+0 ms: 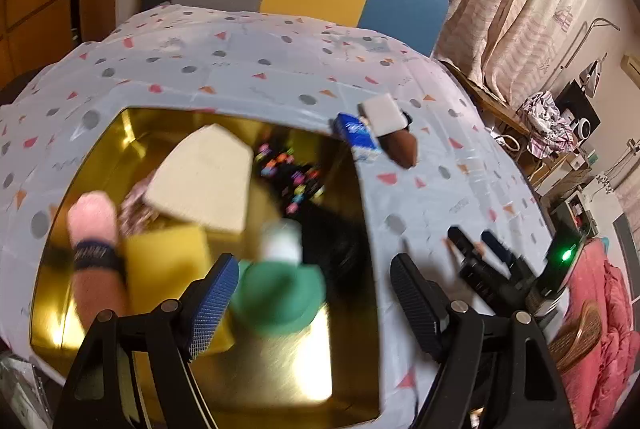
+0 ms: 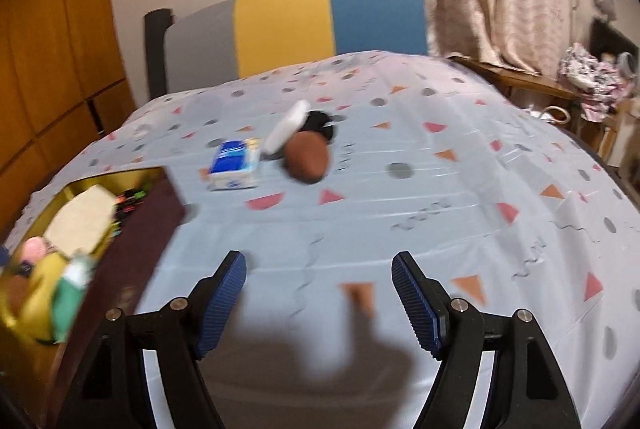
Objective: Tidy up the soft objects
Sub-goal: 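Grasp the blue Tempo tissue pack with the left tool while the right tool approaches the brown sponge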
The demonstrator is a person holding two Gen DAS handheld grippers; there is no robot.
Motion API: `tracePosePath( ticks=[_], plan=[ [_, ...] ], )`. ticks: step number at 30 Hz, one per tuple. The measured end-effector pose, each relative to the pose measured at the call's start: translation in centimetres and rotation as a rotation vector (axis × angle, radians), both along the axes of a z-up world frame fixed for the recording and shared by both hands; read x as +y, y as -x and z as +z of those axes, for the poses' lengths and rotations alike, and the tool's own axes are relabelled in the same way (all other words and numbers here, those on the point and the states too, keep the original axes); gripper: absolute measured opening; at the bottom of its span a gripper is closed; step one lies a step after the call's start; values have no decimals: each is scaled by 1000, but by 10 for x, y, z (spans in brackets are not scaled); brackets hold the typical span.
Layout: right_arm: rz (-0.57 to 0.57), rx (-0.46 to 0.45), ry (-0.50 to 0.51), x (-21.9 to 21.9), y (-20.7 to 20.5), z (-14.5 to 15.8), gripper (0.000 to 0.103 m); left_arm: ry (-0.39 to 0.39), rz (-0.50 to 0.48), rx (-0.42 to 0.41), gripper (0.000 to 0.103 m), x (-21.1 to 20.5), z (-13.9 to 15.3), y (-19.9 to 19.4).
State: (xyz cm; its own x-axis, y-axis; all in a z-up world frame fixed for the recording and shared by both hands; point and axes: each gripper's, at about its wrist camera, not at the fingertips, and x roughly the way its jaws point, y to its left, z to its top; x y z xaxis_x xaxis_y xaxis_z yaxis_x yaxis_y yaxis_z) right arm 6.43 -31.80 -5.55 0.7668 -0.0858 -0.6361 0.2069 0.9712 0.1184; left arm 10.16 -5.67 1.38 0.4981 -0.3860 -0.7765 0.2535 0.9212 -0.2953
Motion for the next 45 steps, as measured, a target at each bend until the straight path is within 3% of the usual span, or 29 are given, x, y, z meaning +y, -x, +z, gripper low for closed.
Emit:
tracePosePath(
  ticks=[5,9,18,22,26,36,38,40,45],
  plan=[
    [-64,35,-149,-33,-6,-19,79,-12,-15,-3,80,-42,19,-37],
    [-73,51,-214,-42,-7,-28,85,-3,-37,51,80,-80,19,-77],
    [-47,17,-295,-48,-4,-38,90,-154,-6,142,80,-153,-28,-160],
    [-41,-7,-332,-51,-2,-40,91,-225,19,127,81,-169,-44,-179],
    [-38,-14,-338,-52,-2,-41,92,-292,18,119,81,-179,-60,-195],
    [-34,-27,-354,-54,0,-42,92,-352,27,156,80,-187,-97,-207],
    [-35,-28,-354,-54,0,-43,92,-348,35,159,74,-184,-101,-207],
    [-36,-27,-351,-54,0,-43,92,-368,39,147,56,-181,-102,-203],
    [-36,-25,-348,-53,-1,-43,92,-340,28,112,53,-175,-88,-189]
  ],
)
